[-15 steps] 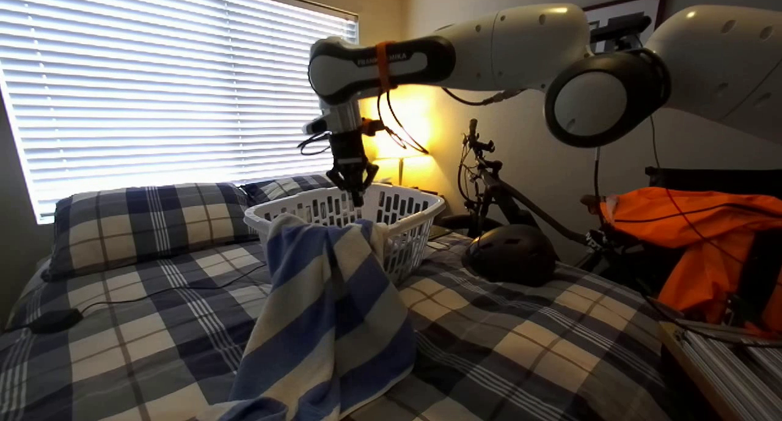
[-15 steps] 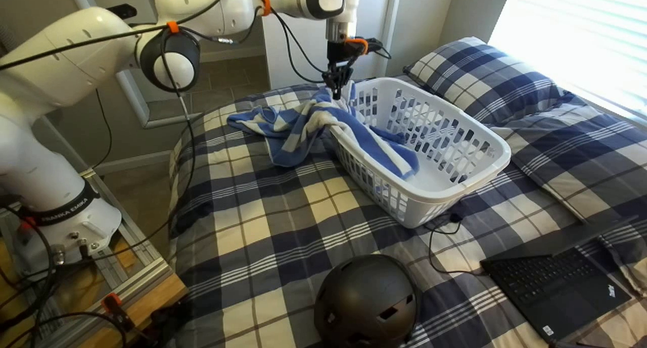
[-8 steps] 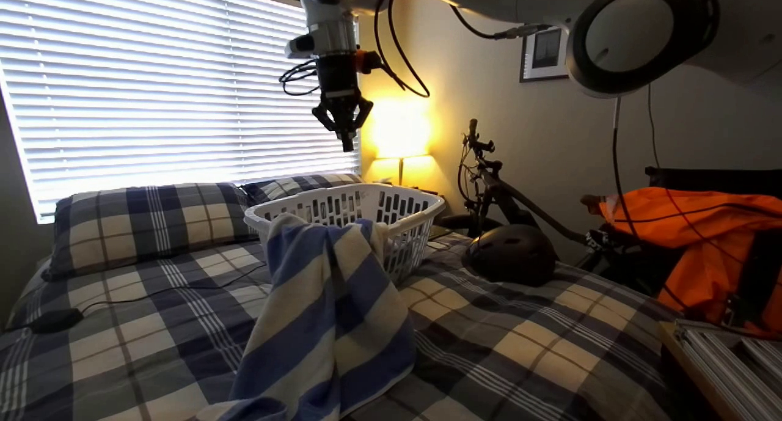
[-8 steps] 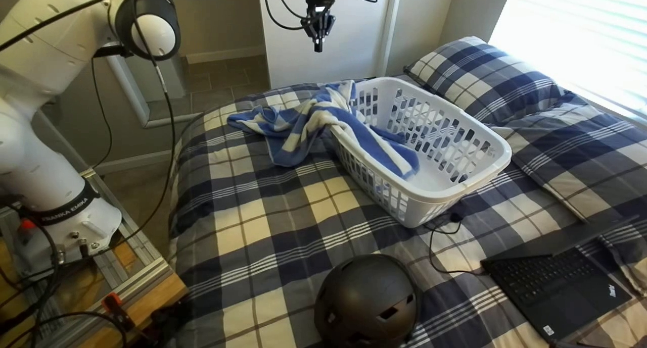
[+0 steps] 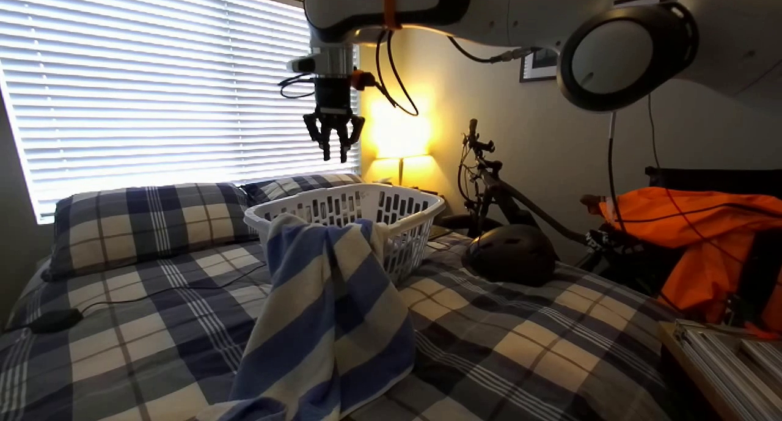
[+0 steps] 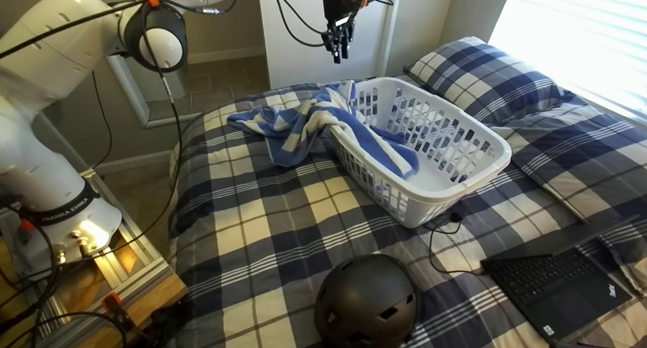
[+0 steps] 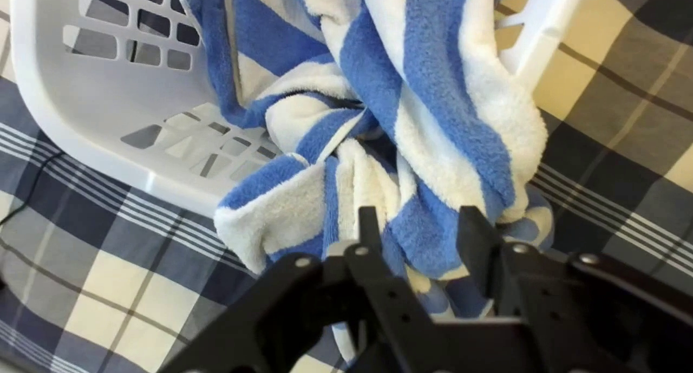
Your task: Remove the towel from the basket
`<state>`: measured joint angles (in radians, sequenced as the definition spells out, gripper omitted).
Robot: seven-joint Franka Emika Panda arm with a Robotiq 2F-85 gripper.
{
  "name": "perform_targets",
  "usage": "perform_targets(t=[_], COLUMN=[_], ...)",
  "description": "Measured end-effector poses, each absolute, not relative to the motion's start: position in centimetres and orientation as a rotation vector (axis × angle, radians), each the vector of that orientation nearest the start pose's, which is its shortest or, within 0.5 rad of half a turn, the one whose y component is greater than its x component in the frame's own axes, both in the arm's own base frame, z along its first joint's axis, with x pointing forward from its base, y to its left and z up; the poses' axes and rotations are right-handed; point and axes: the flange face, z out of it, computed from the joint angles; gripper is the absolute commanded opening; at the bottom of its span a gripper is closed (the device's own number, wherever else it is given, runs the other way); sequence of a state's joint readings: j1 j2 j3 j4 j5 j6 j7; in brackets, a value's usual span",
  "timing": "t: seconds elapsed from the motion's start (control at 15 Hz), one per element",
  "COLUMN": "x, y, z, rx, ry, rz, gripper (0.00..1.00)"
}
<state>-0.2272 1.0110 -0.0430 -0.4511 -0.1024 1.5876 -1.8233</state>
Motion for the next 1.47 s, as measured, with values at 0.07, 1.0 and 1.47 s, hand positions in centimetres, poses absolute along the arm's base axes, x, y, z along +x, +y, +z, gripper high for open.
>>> perform_targets(t=[0.07, 1.0, 1.47], x=[76.2, 75.8, 75.3], y=[-20.8, -25.4, -26.4], z=[44.6, 30.7, 28.7], rx=[2.086, 2.098, 2.119], ry=[2.105, 2.284, 2.303], rz=[-0.087, -0.229, -0.252], gripper=[0.8, 0.38, 0.0])
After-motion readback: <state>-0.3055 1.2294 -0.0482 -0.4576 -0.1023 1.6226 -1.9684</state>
